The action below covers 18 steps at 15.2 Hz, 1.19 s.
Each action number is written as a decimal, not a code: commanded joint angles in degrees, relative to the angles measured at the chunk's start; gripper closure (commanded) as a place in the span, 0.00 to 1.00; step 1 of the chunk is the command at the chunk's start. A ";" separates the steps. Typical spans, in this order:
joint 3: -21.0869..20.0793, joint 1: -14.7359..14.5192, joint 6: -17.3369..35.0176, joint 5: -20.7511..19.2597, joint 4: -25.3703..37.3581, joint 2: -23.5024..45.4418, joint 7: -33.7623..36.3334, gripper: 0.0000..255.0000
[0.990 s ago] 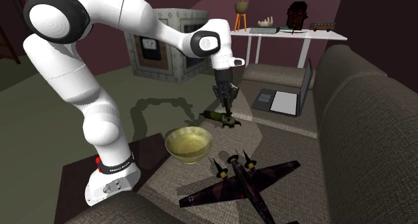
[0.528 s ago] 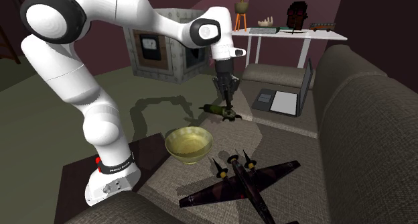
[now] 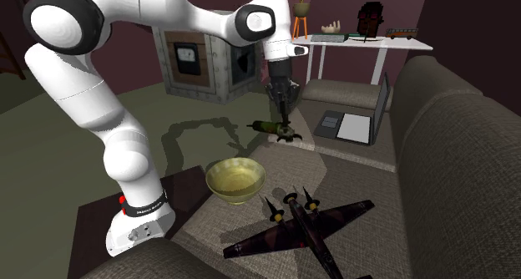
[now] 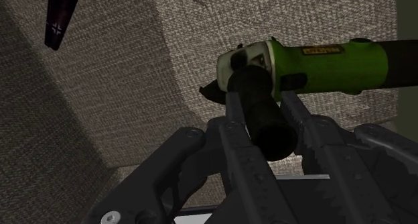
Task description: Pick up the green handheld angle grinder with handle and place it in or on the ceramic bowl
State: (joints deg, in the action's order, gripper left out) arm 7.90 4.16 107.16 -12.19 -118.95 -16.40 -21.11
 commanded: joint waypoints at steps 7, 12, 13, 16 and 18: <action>-0.36 -0.20 -5.79 0.40 6.00 0.17 -0.73 1.00; 1.76 1.50 -8.70 -1.09 1.52 -7.96 -4.59 1.00; 2.21 1.86 -9.39 -1.43 0.84 -9.50 -5.42 1.00; 3.63 2.97 -11.61 -2.56 -0.78 -13.88 -8.01 1.00; 4.62 3.75 -13.21 -3.39 -1.51 -16.61 -9.84 1.00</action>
State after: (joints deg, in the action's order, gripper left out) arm 11.90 7.45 94.64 -15.08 -119.82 -31.45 -29.88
